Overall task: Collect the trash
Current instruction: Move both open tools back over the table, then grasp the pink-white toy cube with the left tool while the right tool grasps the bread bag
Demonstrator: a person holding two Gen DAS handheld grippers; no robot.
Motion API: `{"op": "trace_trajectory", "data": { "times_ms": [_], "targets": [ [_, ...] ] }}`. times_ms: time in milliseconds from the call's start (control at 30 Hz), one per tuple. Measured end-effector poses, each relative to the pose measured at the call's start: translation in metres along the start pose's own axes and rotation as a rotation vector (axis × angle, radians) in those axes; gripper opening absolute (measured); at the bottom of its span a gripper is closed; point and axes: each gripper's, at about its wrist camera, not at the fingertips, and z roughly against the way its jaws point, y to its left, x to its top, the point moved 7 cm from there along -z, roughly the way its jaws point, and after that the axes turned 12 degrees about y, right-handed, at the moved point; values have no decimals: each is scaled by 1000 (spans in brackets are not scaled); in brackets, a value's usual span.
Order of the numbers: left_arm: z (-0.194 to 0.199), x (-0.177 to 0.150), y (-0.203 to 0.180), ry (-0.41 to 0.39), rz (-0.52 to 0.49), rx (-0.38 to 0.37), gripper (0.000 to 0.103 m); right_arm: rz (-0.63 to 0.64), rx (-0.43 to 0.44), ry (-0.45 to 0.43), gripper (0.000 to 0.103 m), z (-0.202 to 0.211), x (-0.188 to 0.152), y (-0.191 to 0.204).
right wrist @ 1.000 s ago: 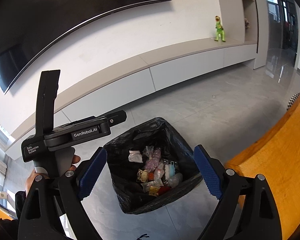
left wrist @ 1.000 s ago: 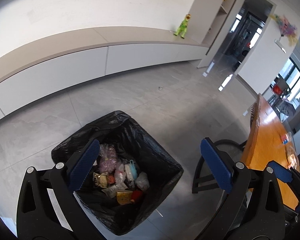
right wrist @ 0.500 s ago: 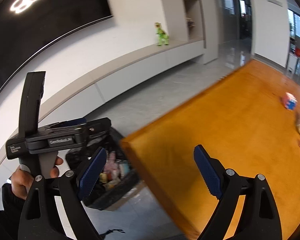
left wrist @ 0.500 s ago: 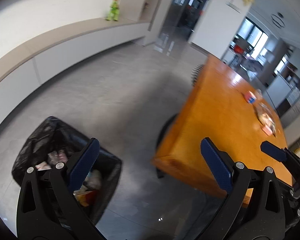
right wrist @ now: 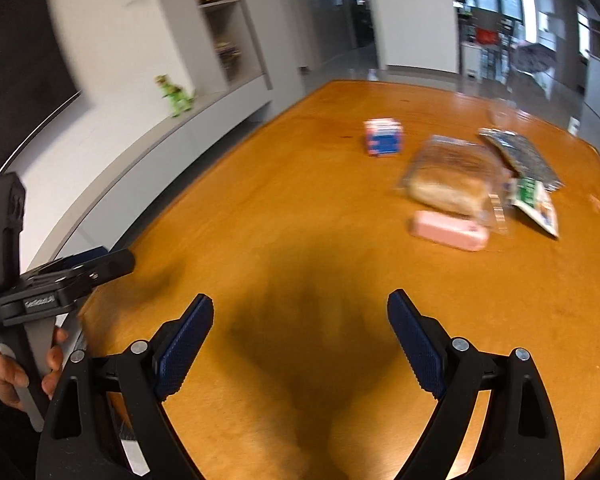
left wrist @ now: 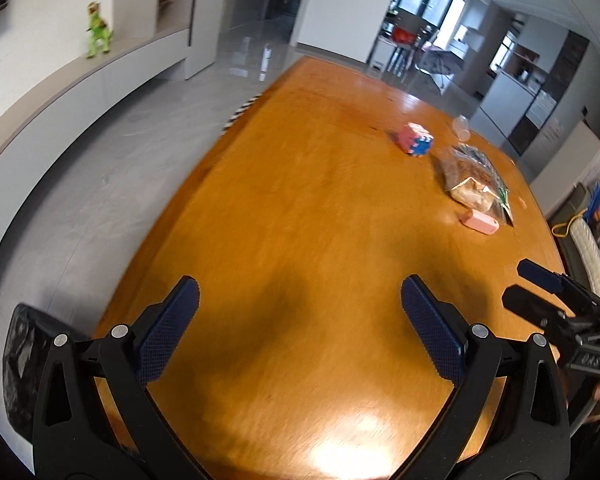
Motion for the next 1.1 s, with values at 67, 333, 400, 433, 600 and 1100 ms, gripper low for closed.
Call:
{"op": "trace_trajectory", "data": {
  "times_ms": [67, 333, 400, 433, 600, 1100],
  "targets": [
    [-10, 10, -13, 16, -17, -11, 98, -37, -32, 1, 89, -2, 13, -28],
    [-46, 58, -48, 47, -55, -8, 98, -284, -120, -23, 90, -23, 95, -111],
    [-57, 68, -56, 60, -60, -2, 98, -298, -156, 6, 90, -39, 106, -116],
    [-62, 72, -59, 64, -62, 3, 98, -304, -171, 20, 90, -49, 109, -118],
    [-81, 95, -70, 76, -74, 28, 98, -325, -263, 75, 90, -81, 117, -126],
    [-153, 192, -137, 125, -76, -13, 98, -217, -199, 139, 83, -97, 130, -135]
  ]
}}
